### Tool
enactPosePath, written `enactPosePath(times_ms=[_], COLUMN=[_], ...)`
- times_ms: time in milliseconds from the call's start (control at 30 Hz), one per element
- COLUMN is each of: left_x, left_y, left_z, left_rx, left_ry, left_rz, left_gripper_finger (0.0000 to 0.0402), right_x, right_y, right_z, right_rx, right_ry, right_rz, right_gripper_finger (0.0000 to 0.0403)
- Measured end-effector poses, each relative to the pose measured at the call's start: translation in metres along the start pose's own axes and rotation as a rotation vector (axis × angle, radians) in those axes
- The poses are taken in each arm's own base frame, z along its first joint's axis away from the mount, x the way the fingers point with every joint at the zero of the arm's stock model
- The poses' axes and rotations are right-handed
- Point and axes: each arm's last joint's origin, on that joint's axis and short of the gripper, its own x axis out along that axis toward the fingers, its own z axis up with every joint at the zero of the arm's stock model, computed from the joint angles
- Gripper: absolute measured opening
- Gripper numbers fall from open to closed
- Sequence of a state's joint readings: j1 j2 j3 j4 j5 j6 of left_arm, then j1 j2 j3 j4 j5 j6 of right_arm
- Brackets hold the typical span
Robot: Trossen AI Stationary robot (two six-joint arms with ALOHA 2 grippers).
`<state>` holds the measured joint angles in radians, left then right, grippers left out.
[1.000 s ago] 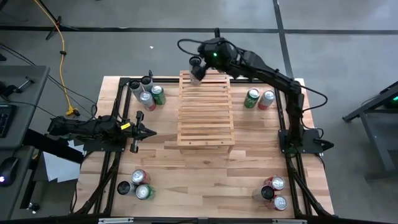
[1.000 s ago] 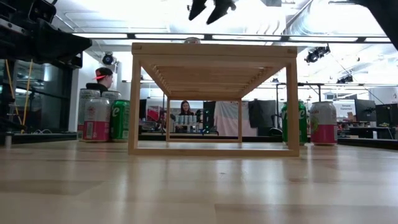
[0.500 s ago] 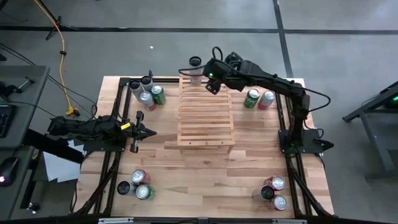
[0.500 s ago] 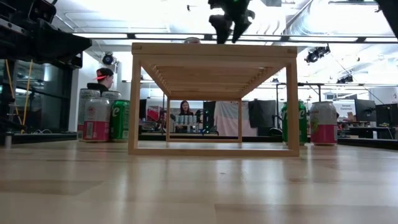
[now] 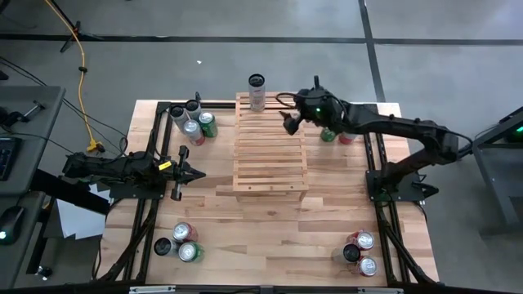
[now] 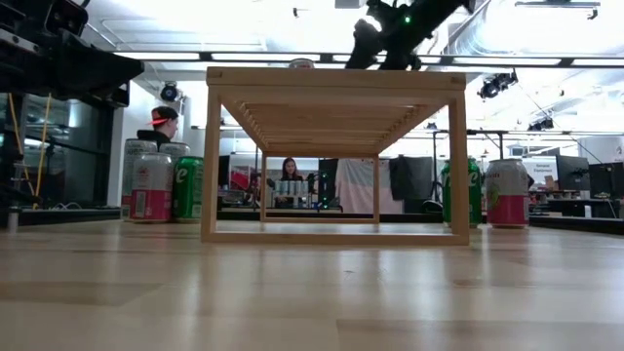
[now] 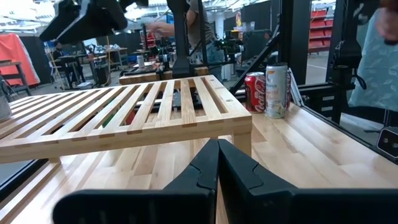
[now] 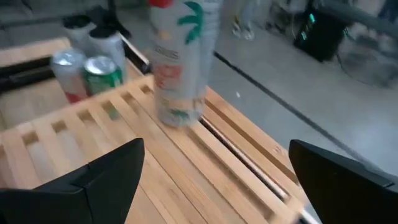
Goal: Place canned beverage on shelf
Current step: Put the top right white pink soda can on the shelf
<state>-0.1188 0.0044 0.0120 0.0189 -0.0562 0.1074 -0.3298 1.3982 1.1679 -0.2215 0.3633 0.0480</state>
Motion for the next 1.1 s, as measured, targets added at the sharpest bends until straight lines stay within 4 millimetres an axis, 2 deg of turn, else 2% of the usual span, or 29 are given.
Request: enactPosePath(times_ms=[167, 267, 367, 500, 533, 567, 700, 833, 1100], left_x=[0.000, 0.000, 0.000, 0.000, 0.000, 0.000, 0.000, 0.000, 0.000], left_y=[0.000, 0.000, 0.000, 0.000, 0.000, 0.000, 0.000, 0.000, 0.000], left_z=[0.000, 0.000, 0.000, 0.000, 0.000, 0.000, 0.000, 0.000, 0.000], left_rx=[0.000, 0.000, 0.000, 0.000, 0.000, 0.000, 0.000, 0.000, 0.000], left_ry=[0.000, 0.000, 0.000, 0.000, 0.000, 0.000, 0.000, 0.000, 0.000], left_rz=[0.000, 0.000, 0.000, 0.000, 0.000, 0.000, 0.000, 0.000, 0.000], left_gripper_finger=[0.0000, 0.0000, 0.0000, 0.0000, 0.0000, 0.0000, 0.0000, 0.0000, 0.0000], right_x=[0.015, 0.027, 0.040, 0.053, 0.056, 0.059, 0.069, 0.078, 0.084], right_y=[0.001, 0.000, -0.002, -0.004, -0.004, -0.004, -0.003, 0.000, 0.002], right_z=[-0.012, -0.015, -0.016, -0.016, -0.017, -0.019, -0.020, -0.024, -0.026], right_rx=[0.011, 0.043, 0.041, 0.057, 0.050, 0.040, 0.095, 0.091, 0.114], right_ry=[-0.018, -0.028, -0.050, -0.095, -0.094, -0.095, -0.128, -0.134, -0.146], right_rz=[-0.015, -0.034, -0.049, -0.051, -0.043, -0.033, -0.021, -0.020, -0.001], right_gripper_finger=[0.0376, 0.0335, 0.0251, 0.0078, 0.0041, 0.0022, 0.0029, 0.0004, 0.0003])
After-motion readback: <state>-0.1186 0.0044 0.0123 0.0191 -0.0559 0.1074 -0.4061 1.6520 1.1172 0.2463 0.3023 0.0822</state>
